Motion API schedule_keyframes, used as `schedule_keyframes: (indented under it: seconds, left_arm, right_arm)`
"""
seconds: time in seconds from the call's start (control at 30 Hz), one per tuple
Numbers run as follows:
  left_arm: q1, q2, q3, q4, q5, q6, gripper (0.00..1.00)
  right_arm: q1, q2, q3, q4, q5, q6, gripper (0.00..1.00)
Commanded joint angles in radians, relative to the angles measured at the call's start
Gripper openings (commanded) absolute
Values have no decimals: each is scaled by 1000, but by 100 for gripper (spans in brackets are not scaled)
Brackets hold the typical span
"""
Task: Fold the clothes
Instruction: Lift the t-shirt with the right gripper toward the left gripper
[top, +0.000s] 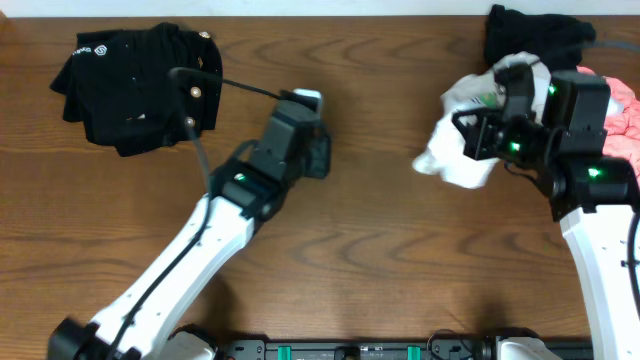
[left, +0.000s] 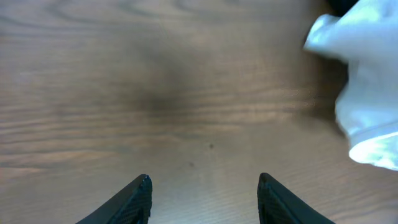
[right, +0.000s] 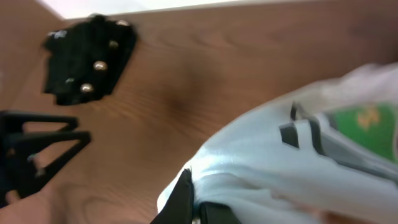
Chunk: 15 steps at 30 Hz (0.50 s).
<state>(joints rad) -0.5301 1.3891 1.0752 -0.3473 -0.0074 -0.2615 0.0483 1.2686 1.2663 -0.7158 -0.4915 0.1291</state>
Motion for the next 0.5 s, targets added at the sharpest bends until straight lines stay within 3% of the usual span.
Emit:
schedule_keyframes:
  seconds: [0.0, 0.27, 0.47]
  left_arm:
    - [22, -77, 12, -19, -8, 6, 55]
    - [23, -208, 12, -84, 0, 6, 55]
    - [23, -295, 12, -139, 27, 6, 55]
  right_arm:
    - [77, -19, 130, -36, 45, -60, 1]
    - [237, -19, 298, -41, 123, -60, 1]
    - [293, -18, 315, 20, 158, -48, 1]
